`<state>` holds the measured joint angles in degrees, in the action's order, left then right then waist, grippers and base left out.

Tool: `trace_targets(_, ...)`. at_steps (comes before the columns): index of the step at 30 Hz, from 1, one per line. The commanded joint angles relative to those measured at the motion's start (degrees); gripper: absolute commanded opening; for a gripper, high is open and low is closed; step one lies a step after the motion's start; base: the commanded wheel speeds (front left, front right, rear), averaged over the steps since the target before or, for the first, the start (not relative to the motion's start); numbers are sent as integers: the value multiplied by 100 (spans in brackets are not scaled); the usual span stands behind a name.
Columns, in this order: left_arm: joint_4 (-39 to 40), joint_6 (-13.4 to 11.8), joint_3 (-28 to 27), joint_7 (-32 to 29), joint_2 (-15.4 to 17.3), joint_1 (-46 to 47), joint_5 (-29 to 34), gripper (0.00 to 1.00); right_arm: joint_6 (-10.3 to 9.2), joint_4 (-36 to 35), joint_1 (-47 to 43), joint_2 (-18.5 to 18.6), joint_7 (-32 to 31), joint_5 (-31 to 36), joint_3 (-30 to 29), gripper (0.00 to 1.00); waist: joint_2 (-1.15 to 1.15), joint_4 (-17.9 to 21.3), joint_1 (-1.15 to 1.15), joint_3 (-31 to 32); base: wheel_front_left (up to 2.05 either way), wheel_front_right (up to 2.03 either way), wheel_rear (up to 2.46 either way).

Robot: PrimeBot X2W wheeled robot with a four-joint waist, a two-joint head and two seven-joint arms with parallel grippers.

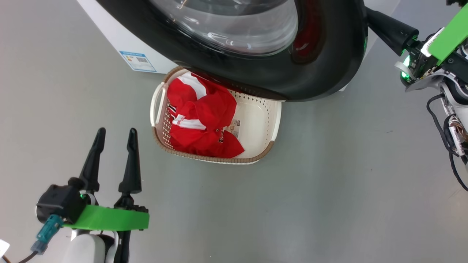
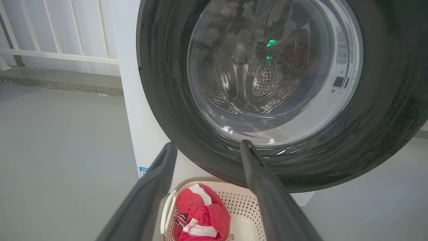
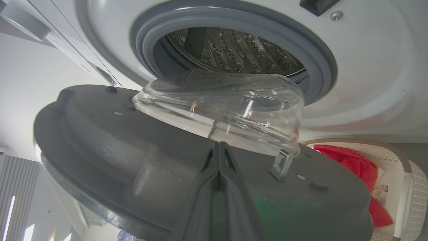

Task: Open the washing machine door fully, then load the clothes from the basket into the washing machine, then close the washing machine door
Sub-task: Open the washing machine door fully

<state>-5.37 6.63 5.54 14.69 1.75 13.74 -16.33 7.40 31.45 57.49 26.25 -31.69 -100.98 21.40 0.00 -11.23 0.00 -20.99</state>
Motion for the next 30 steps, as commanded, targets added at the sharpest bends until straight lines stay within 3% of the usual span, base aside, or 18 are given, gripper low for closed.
trace_targets(1, 114, -60, -186, 31, 112, 33, -26, 100, 9, -152, -7, -72, -83, -48, 3, 0, 0, 10, 0, 19, 0, 0, 0)
trace_targets(18, 46, -40, -343, 31, 112, -186, 81, 100, 9, -612, -978, -257, -679, -76, 185, 0, 0, 52, 0, 498, 0, 0, 0)
trace_targets(30, -50, -40, -384, 31, 112, -435, 110, 100, 9, -1118, -1831, -576, -797, -96, 230, 0, 0, -254, 0, 966, 0, 0, 0)
